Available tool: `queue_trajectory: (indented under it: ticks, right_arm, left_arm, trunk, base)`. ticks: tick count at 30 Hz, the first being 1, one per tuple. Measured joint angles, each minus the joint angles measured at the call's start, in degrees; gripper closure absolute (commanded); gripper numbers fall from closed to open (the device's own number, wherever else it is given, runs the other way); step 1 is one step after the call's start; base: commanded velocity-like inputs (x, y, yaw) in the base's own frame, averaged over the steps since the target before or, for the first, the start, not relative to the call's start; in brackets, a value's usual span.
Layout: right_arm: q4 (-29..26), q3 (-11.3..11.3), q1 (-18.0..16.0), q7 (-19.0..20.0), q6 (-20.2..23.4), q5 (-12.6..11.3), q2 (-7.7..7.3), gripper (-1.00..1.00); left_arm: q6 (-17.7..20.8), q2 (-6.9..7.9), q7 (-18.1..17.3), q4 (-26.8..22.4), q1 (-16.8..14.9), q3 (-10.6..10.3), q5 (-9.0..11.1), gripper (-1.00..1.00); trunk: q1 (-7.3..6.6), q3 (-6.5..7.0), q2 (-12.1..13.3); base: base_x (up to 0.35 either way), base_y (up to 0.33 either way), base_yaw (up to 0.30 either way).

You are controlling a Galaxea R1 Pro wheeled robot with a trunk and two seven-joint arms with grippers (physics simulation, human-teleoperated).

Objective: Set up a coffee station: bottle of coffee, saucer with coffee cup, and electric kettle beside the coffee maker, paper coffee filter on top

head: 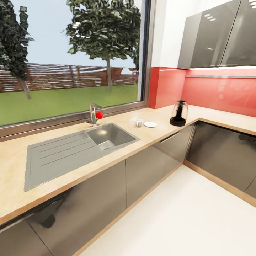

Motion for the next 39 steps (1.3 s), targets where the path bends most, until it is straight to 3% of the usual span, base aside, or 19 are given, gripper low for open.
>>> queue_trajectory:
  ticks: [26,39]
  right_arm:
    - [-0.03,-0.08,0.00,-0.01,0.01,0.00,0.00,-1.00]
    - [-0.02,-0.06,0.00,-0.08,-0.01,0.00,0.00,-1.00]
  left_arm:
    - [0.03,0.01,0.02,0.07,0.00,0.00,0.00,-1.00]
    - [0.01,0.15,-0.04,0.06,0.00,0.00,0.02,-1.00]
  trunk:
    - [0.00,0.00,0.00]
    - [0.03,0.00,0.01]
  base:
    - [0.260,-0.209,0.000]
    - [0.051,-0.029,0.060]
